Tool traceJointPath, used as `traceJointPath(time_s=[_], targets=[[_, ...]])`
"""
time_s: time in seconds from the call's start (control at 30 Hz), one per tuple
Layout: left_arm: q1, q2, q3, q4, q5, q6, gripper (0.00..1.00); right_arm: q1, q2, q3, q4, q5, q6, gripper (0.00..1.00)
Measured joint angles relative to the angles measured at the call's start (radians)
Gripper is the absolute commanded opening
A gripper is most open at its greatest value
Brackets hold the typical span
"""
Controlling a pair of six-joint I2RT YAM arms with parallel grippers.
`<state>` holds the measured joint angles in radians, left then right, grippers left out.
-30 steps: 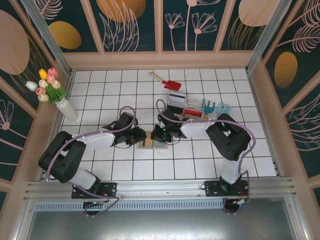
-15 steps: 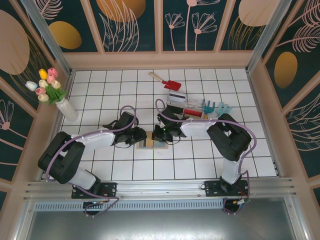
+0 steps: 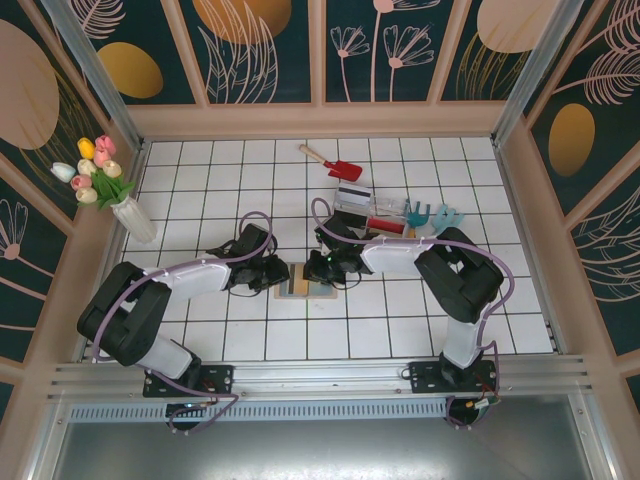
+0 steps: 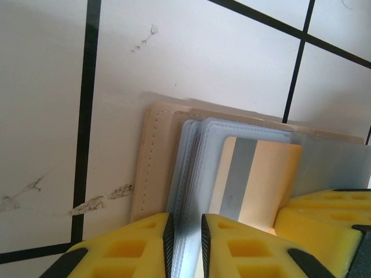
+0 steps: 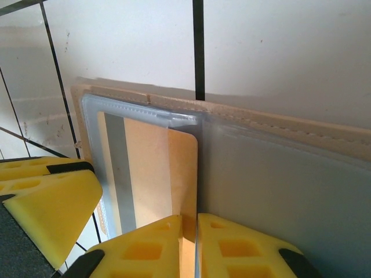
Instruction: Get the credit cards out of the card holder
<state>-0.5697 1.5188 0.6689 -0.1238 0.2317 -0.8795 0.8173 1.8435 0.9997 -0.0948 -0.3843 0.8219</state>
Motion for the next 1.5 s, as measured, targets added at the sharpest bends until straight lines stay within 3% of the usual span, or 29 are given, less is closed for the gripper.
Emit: traceJointPath(time_s=[0.47,0.93,1.17,1.5], targets=[[0.0,-0.02,0.051,-0.042,-0.003,0.015,0.14,0.0,0.005,0.0,0.001,-0.009,0.003,0.14],[0.0,-0.024,0.067,-0.091,-0.076,0.018,0.2,0.0,0.005,0.0,0.0,-0.01,0.004,0.18],[0.0,-0.027,0.063,-0.029,-0.002,0.014,0.1,0.0,0.006,0.0,0.0,-0.011,0.003,0.18],[0.0,0.025,0.048,-0.008,0.022,0.014,0.1,-0.004,0.011,0.0,0.001,-0.034,0.002,0.18]])
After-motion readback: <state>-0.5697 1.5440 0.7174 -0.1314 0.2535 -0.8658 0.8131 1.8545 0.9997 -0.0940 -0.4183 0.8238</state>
